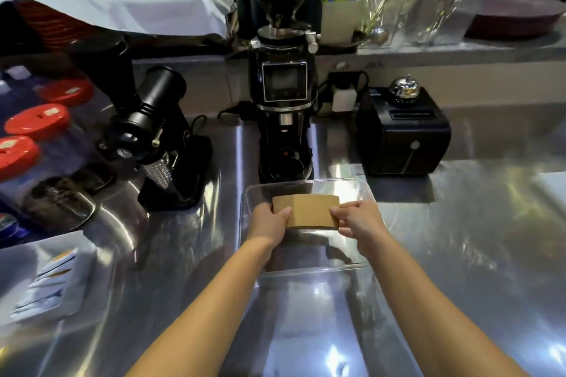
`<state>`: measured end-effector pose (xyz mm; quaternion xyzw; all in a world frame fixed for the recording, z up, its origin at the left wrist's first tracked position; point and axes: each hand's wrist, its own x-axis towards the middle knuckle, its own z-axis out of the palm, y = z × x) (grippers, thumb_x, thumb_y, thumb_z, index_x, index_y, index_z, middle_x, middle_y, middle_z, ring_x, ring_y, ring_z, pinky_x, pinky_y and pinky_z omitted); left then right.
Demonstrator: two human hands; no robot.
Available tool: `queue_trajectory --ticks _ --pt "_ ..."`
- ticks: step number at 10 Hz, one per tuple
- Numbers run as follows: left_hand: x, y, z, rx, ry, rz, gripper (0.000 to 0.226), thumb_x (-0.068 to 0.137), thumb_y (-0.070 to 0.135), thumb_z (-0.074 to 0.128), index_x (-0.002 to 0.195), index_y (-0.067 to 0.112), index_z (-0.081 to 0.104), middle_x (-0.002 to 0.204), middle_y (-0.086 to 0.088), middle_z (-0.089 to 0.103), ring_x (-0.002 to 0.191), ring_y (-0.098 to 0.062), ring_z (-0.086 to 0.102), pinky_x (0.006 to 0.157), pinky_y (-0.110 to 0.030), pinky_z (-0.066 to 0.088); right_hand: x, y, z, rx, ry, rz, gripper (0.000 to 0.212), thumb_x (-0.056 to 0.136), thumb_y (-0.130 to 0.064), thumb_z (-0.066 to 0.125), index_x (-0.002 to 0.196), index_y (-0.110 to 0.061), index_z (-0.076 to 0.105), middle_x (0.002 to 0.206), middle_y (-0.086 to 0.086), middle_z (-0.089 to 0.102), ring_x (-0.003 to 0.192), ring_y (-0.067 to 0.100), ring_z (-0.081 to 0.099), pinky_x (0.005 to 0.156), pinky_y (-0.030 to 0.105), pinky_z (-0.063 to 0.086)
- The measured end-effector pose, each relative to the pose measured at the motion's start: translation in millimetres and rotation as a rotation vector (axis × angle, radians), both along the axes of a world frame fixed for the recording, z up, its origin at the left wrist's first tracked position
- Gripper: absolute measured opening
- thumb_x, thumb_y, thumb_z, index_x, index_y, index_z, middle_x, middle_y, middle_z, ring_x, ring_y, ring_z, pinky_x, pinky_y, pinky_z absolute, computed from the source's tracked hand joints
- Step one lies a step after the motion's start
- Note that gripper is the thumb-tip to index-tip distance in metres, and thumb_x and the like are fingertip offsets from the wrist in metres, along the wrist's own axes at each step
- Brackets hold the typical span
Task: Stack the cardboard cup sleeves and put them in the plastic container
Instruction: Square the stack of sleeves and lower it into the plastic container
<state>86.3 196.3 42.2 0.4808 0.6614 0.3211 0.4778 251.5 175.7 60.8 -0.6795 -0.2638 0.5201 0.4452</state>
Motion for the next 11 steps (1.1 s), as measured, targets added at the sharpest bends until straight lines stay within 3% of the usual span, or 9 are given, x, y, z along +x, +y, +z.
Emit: queue_trajectory --ticks 1,3,4,6,8,10,11 --pt "-1 6 -9 -0.031 0.006 0.035 0.031 0.085 0.027 0.059 0.108 0.005 0.059 0.103 -0.01 0.066 0.093 -0.025 0.06 0.077 -0.032 0.046 1 13 -7 -0.043 -0.034 0.025 0.023 0.081 0.001 0.065 0.067 -0.009 0.049 0.083 0.017 0.054 0.066 0.021 0.05 0.052 0.026 0.04" --pt "3 16 -21 -0.066 0.026 0.124 0.016 0.083 0.026 0.061 0.087 0.012 0.055 0.092 -0.007 0.063 0.081 -0.019 0.059 0.065 -0.031 0.045 -1 27 -18 -0.123 -0.072 0.048 0.019 0.082 -0.004 0.066 0.073 -0.009 0.05 0.083 0.017 0.059 0.06 0.026 0.057 0.043 0.032 0.046" --pt "4 16 -26 -0.09 0.032 0.148 0.023 0.082 0.025 0.063 0.093 0.006 0.06 0.094 -0.011 0.065 0.087 -0.026 0.061 0.075 -0.035 0.049 0 30 -21 -0.169 -0.096 0.075 0.015 0.081 -0.008 0.068 0.086 -0.005 0.053 0.084 0.017 0.058 0.073 0.034 0.059 0.055 0.052 0.057" --pt "3 20 -31 -0.131 0.047 0.138 0.024 0.083 0.023 0.062 0.098 0.004 0.063 0.095 -0.012 0.067 0.088 -0.028 0.061 0.079 -0.035 0.049 -2 31 -25 -0.149 -0.286 0.1 0.02 0.079 -0.019 0.071 0.085 -0.005 0.058 0.083 0.017 0.06 0.069 0.03 0.053 0.051 0.037 0.049" --pt "6 21 -31 -0.133 0.066 0.128 0.028 0.084 0.024 0.061 0.107 0.008 0.062 0.102 -0.011 0.067 0.095 -0.031 0.061 0.086 -0.037 0.049 -4 31 -28 -0.124 -0.486 0.153 0.028 0.083 -0.023 0.066 0.099 -0.001 0.059 0.1 0.018 0.065 0.089 0.033 0.06 0.077 0.04 0.046" --pt "6 19 -26 -0.144 0.091 0.107 0.033 0.084 0.028 0.06 0.11 0.008 0.06 0.107 -0.013 0.065 0.098 -0.032 0.06 0.09 -0.041 0.049 -4 32 -28 -0.121 -0.521 0.184 0.029 0.084 -0.024 0.064 0.102 -0.002 0.057 0.103 0.019 0.064 0.094 0.035 0.06 0.085 0.045 0.05" --pt "4 16 -19 -0.126 0.126 0.095 0.03 0.083 0.031 0.061 0.1 0.005 0.058 0.1 -0.013 0.064 0.093 -0.031 0.06 0.085 -0.04 0.05 -6 30 -25 -0.12 -0.533 0.19 0.028 0.084 -0.024 0.062 0.099 -0.003 0.054 0.103 0.019 0.063 0.093 0.034 0.059 0.085 0.046 0.05"
